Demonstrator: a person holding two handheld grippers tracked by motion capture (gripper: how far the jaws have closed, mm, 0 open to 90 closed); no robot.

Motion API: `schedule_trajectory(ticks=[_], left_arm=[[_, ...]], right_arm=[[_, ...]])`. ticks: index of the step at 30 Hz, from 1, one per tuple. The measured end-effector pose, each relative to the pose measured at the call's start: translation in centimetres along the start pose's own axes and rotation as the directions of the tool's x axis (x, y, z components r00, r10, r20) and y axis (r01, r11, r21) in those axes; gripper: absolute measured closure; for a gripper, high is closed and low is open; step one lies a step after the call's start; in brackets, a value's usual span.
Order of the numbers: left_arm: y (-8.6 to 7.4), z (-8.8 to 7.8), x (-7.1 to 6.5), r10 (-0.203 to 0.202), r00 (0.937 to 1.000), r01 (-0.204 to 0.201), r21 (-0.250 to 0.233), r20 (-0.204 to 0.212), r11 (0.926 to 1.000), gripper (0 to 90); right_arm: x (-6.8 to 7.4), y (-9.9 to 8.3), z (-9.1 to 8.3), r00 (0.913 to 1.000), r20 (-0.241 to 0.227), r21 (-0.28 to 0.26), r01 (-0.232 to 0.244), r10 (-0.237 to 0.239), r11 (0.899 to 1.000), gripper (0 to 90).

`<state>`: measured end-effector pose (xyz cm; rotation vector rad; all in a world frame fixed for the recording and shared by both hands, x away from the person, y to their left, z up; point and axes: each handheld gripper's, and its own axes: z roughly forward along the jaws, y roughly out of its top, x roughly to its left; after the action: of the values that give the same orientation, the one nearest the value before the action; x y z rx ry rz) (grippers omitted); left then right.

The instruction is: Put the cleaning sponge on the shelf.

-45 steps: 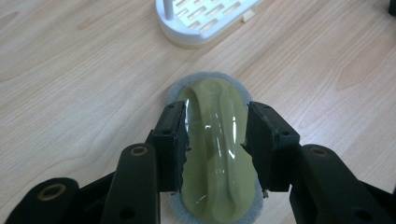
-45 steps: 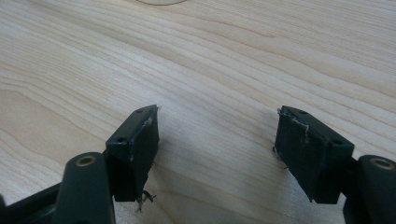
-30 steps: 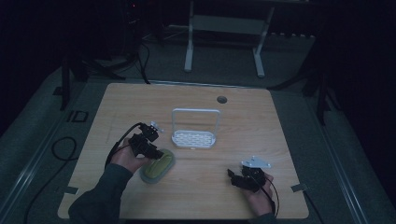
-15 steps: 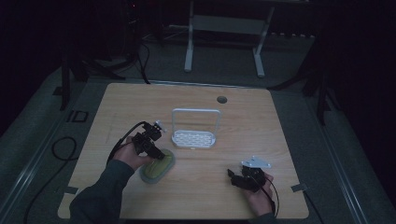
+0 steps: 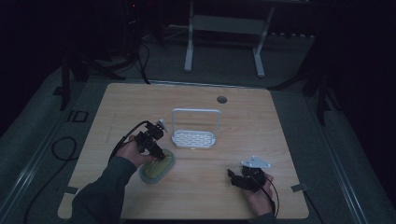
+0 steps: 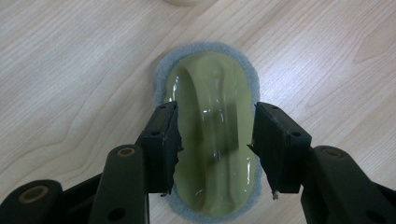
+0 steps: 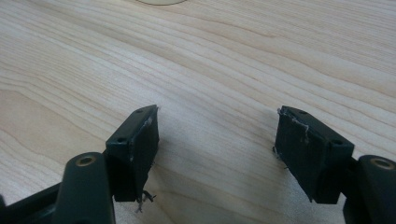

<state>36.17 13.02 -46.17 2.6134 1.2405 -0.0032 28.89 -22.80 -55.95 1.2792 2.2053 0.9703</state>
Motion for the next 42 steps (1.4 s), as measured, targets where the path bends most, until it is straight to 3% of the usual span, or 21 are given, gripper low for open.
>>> schedule_trajectory(ticks=[10,20,33,42], left_arm=[[0.1,0.4,0.3,-0.016,0.9996,0.015,0.037,0.025,0.9992,52.4],[0.4,1.1,-0.1,-0.007,0.9998,0.005,0.074,0.016,0.9973,53.2],[0.5,1.6,-0.3,-0.011,0.9998,0.009,0.116,0.015,0.9932,61.0],[0.5,1.7,-0.4,0.008,0.9999,-0.010,0.126,0.009,0.9920,68.1]], right_arm=[[0.0,0.0,0.0,1.0000,0.000,0.000,0.000,0.000,1.000,30.0],[0.0,0.0,0.0,1.0000,0.000,0.000,0.000,0.000,1.000,29.9],[0.0,0.0,0.0,1.0000,0.000,0.000,0.000,0.000,1.000,30.0],[0.0,0.0,0.0,1.0000,0.000,0.000,-0.001,0.001,1.000,30.0]])
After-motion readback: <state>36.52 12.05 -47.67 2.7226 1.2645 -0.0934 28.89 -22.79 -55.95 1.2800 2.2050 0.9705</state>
